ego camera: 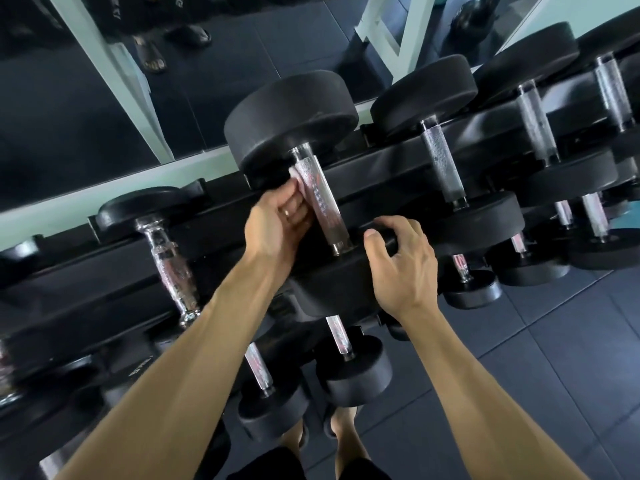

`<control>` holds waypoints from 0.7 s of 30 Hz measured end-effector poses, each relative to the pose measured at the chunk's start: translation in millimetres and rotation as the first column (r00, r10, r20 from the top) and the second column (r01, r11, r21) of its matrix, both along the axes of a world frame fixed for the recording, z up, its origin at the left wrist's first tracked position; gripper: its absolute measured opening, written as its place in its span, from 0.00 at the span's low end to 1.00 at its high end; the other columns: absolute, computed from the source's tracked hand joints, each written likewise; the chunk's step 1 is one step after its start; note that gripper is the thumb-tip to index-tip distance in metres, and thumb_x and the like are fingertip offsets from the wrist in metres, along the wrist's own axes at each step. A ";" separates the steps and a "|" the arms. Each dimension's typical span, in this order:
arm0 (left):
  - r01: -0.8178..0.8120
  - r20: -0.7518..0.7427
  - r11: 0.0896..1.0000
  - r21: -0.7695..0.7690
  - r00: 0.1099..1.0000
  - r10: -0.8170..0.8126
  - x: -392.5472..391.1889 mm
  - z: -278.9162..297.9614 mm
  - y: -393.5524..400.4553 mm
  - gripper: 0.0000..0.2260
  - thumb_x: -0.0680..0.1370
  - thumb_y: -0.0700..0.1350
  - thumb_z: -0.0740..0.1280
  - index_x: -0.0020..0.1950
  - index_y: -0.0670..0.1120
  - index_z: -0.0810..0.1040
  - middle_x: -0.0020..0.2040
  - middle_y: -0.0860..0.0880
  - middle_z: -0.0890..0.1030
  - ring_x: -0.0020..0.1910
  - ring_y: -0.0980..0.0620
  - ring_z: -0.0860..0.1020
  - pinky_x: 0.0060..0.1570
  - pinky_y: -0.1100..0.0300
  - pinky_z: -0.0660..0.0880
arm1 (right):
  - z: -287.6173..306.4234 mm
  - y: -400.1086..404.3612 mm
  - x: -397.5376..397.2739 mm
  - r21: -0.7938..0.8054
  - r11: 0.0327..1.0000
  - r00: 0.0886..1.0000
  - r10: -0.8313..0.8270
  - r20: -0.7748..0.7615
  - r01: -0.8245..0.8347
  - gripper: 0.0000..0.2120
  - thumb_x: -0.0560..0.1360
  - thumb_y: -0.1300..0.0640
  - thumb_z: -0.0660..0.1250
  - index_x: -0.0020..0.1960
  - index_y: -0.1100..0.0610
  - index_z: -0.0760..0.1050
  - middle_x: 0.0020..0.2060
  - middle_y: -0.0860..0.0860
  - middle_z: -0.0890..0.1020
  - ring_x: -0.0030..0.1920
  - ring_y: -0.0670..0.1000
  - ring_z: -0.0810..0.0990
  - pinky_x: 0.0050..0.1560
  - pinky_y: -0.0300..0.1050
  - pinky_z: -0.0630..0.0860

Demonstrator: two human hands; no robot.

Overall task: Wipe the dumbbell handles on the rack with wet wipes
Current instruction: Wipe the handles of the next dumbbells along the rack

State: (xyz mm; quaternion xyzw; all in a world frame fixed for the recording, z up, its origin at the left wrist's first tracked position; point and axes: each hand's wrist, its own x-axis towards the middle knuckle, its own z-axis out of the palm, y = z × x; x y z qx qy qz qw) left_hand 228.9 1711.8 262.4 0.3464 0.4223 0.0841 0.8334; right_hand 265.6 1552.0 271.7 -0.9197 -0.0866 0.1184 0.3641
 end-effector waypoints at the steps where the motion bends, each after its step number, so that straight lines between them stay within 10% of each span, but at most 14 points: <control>1: 0.031 -0.026 0.999 0.021 0.999 -0.031 -9.1 -0.5 -7.1 0.11 0.80 0.41 0.63 0.58 0.43 0.82 0.54 0.47 0.85 0.53 0.49 0.83 0.55 0.56 0.78 | -0.6 0.1 0.0 -0.005 1.000 1.000 0.000 -0.001 0.000 0.24 0.72 0.40 0.55 0.61 0.50 0.77 0.58 0.43 0.77 0.58 0.46 0.73 0.57 0.41 0.64; 21: 0.047 -0.066 0.983 0.179 0.997 -0.036 14.1 15.7 6.8 0.10 0.83 0.42 0.63 0.60 0.47 0.82 0.51 0.49 0.86 0.53 0.54 0.83 0.63 0.53 0.76 | -0.9 -1.0 1.9 0.039 0.999 1.000 0.006 0.009 -0.006 0.21 0.73 0.42 0.57 0.58 0.51 0.78 0.54 0.42 0.76 0.56 0.48 0.75 0.59 0.46 0.70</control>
